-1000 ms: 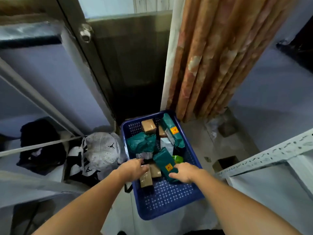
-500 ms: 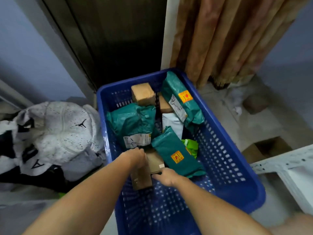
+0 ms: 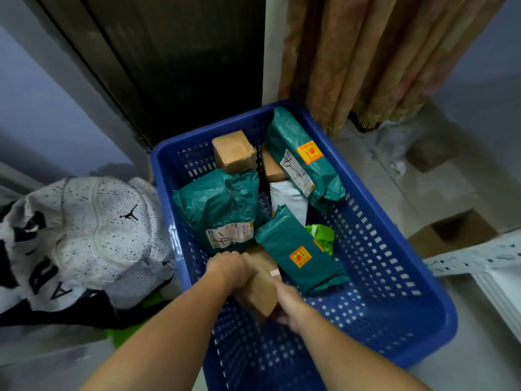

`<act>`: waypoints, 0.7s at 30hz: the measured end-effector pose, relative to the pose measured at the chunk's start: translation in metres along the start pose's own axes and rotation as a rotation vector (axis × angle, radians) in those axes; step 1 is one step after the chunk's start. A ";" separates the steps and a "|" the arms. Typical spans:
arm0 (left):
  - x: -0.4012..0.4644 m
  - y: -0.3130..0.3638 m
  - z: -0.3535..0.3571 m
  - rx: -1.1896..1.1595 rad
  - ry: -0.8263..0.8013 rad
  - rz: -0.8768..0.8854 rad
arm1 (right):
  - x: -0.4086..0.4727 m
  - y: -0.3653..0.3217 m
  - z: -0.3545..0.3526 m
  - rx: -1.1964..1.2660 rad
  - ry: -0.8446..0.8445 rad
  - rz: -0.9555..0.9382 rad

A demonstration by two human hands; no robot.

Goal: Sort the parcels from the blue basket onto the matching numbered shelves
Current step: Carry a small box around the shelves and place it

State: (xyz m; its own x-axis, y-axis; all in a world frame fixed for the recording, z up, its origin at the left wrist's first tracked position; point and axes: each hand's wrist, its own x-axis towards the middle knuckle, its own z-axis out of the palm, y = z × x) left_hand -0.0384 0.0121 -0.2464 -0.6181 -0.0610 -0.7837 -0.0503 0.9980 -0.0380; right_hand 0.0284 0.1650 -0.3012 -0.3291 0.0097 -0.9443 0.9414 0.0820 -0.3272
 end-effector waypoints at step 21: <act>-0.561 -0.010 -0.454 -1.316 0.595 0.135 | -0.679 -0.366 -0.083 -0.276 0.267 -1.115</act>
State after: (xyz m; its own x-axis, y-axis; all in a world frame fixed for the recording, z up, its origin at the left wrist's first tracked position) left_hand -0.0469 0.0288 0.4750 -0.8876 -0.2938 -0.3546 -0.4346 0.2796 0.8561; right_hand -0.0991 0.2114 0.4630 -0.9957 0.0016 -0.0926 0.0860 0.3890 -0.9172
